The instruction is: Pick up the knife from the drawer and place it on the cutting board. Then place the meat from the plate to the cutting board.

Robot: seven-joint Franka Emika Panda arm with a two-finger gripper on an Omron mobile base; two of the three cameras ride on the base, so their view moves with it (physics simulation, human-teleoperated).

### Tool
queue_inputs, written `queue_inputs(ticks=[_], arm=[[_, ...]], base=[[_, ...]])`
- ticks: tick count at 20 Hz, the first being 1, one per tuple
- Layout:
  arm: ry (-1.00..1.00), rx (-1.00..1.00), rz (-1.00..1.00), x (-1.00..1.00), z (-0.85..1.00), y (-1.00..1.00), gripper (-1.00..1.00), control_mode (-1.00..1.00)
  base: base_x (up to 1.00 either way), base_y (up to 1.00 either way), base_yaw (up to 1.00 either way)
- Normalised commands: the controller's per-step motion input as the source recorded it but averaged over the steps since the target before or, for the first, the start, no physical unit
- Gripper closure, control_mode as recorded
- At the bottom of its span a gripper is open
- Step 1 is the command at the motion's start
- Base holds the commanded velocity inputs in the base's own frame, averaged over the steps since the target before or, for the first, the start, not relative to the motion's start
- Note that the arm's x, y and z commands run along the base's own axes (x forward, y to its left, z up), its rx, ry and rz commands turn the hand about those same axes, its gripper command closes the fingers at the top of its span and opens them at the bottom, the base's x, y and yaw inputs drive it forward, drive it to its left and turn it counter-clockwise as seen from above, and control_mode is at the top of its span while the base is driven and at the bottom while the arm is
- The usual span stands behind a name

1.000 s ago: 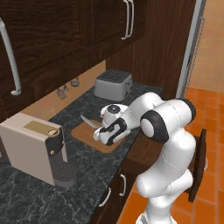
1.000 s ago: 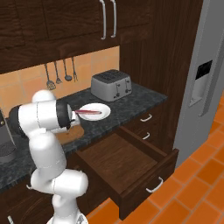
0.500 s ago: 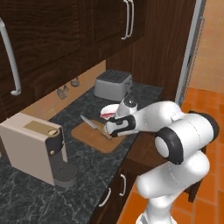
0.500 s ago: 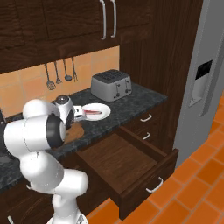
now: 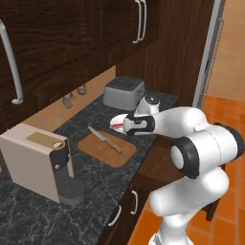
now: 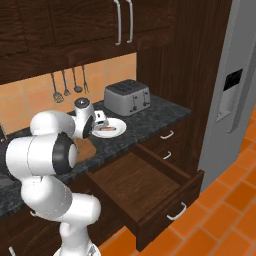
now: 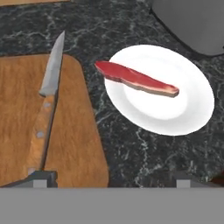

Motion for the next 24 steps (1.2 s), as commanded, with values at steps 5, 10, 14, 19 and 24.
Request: queue_inputs(ticks=[5, 10, 14, 19, 24], arm=[[0.00, -0.07, 0.13, 0.47, 0.00, -0.36, -1.00, -1.00], [0.04, -0.10, 0.26, 0.15, 0.00, -0.23, -1.00, -1.00], [0.11, -0.14, 0.31, 0.05, -0.01, -0.08, -1.00, -1.00], [0.16, -0.15, 0.34, 0.37, -0.05, 0.00, -1.00, -1.00], [0.03, -0.05, 0.46, 0.51, -0.12, -0.01, -1.00, -1.00]], base=[[0.00, 0.00, 0.00], [0.00, 0.00, 0.00], [0.00, 0.00, 0.00], [0.00, 0.00, 0.00], [0.00, 0.00, 0.00]])
